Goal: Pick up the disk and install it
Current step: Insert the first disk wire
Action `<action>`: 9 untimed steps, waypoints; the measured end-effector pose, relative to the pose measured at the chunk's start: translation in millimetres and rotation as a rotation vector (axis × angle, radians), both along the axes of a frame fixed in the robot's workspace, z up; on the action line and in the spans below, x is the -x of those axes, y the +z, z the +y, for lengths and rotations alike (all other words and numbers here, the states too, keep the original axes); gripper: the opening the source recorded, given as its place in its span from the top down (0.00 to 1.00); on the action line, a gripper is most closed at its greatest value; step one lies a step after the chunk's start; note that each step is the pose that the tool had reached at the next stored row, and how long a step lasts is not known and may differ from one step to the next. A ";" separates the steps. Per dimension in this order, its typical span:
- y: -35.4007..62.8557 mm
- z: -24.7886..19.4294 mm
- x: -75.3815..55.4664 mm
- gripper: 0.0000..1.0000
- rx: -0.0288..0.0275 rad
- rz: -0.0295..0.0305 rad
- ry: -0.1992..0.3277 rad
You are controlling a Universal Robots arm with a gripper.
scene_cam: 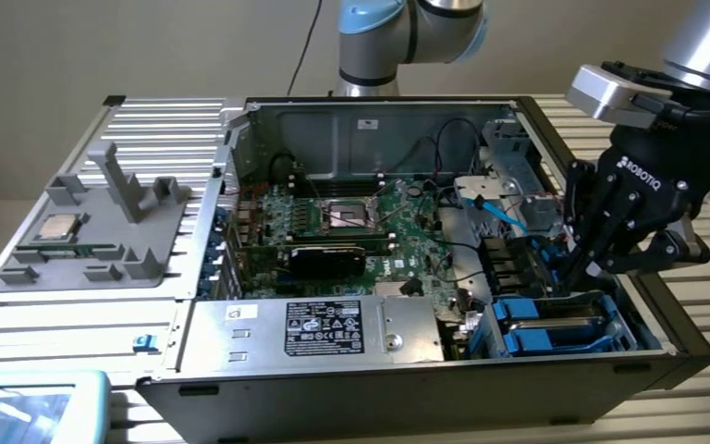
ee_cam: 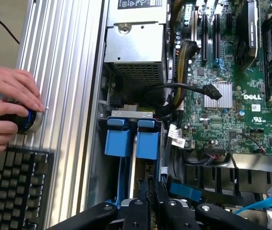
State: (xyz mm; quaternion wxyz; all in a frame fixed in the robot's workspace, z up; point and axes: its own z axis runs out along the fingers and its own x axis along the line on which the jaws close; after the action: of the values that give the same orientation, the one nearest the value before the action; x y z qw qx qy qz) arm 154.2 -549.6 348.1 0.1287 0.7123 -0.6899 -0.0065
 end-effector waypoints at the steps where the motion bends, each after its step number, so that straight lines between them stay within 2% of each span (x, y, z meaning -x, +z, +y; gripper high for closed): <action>1: 0.0 0.0 0.1 0.84 0.0001 0.0002 -0.003; 7: -0.4 0.0 0.0 0.84 0.0009 0.0010 -0.022; 9: -0.6 0.0 0.0 0.84 0.0032 0.0010 -0.030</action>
State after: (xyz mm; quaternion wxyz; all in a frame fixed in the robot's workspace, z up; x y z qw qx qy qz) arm 154.2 -549.6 347.6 0.1300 0.7015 -0.7006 -0.0077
